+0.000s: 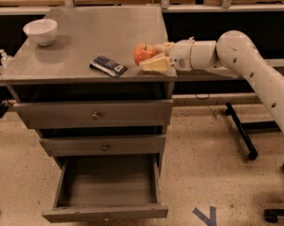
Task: Pick apple from bottom drawer and place on counter
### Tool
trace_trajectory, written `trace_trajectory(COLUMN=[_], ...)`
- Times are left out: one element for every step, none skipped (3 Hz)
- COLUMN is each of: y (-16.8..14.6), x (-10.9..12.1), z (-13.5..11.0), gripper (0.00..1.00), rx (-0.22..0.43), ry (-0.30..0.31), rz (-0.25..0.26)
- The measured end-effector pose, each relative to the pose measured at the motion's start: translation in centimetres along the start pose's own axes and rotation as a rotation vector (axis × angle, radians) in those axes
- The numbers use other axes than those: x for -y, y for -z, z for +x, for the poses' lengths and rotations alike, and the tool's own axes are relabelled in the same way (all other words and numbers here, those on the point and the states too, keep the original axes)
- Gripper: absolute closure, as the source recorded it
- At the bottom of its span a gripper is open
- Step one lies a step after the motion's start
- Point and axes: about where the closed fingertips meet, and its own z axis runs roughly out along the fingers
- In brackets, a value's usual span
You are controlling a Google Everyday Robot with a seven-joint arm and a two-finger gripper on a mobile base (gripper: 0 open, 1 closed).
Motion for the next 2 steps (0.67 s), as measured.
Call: trace_trajectory(y=[-0.31,-0.65], x=[-0.20,-0.42], z=[-0.02,-0.05], gripper=[0.23,0.00], rx=[0.000,0.001], ry=[0.000,0.000], rz=[-0.006,-0.012])
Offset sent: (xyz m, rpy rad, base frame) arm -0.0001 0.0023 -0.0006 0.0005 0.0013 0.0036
